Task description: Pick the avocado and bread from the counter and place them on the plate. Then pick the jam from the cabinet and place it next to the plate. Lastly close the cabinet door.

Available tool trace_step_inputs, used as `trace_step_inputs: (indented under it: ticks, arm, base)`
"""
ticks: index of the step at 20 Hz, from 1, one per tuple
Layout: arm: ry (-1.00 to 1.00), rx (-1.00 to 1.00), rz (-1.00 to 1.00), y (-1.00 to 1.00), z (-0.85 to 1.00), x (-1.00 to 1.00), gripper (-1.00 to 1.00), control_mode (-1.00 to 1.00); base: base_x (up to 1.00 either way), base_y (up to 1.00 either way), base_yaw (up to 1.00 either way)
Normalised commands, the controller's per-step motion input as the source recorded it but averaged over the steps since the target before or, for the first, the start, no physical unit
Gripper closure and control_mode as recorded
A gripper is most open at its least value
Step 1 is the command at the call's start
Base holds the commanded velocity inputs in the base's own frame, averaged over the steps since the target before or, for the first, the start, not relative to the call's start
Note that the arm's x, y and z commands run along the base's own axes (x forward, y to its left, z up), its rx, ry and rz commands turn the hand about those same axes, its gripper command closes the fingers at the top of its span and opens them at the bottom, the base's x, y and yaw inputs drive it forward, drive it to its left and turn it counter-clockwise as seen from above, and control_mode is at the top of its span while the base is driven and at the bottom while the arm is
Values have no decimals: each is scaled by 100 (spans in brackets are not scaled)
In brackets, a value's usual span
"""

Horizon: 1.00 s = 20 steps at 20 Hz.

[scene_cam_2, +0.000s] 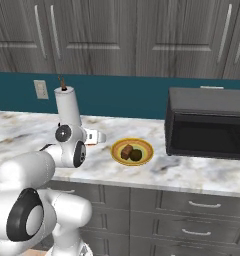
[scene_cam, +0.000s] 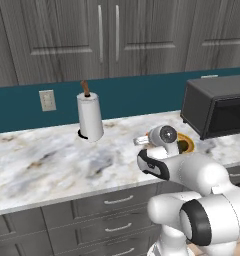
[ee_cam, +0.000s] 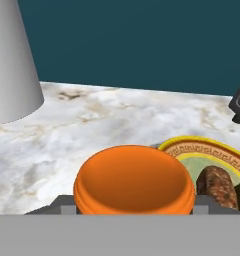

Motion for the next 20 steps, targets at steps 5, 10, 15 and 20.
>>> trace_step_inputs:
  ticks: [5,10,15,20]
  arm:
    - [0,0,0,0,0,0,-100,-100]
    - [0,0,0,-3,0,5,-100,-100]
    - [0,4,-1,-3,11,0,-100,-100]
    - [14,8,-6,0,36,-31,-100,-100]
  base:
    - [0,0,0]
    - [0,0,0]
    - [0,0,0]
    - [0,0,0]
